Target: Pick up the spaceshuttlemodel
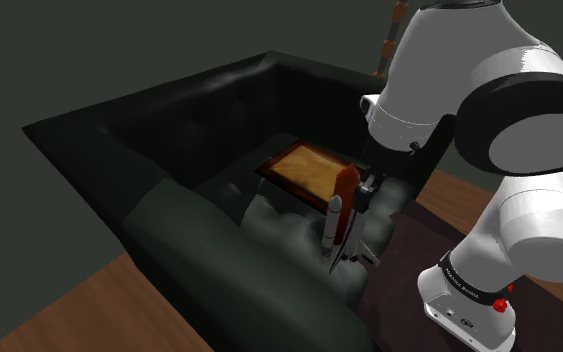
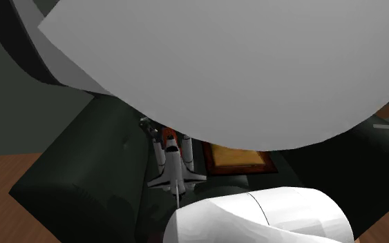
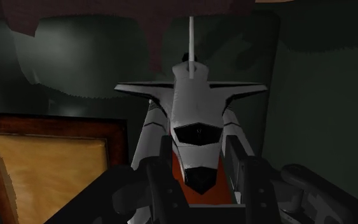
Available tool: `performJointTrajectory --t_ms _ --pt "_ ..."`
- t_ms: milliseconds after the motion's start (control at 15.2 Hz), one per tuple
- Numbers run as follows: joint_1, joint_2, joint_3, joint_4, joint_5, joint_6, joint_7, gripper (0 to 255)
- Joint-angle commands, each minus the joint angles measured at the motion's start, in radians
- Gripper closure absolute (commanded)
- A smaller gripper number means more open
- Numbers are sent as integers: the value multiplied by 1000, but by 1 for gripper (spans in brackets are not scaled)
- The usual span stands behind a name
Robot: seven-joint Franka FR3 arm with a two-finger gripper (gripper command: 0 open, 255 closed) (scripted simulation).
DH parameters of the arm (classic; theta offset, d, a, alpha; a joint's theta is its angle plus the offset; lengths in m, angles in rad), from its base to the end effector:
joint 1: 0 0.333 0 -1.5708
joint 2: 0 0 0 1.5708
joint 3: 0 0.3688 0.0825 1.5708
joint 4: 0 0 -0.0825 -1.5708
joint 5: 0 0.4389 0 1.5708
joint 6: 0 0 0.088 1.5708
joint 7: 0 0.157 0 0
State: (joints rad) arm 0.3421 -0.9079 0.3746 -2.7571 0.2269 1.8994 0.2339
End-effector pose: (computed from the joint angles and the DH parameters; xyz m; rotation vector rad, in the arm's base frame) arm 0.2265 0.2104 0.4120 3.0502 0.4252 0.0827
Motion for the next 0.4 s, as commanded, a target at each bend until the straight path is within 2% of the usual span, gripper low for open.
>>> performJointTrajectory --t_ms 0,330 --pt "-4 -9 -11 26 -9 -33 -4 255" --pt "-9 -13 -23 65 -20 -77 -5 255"
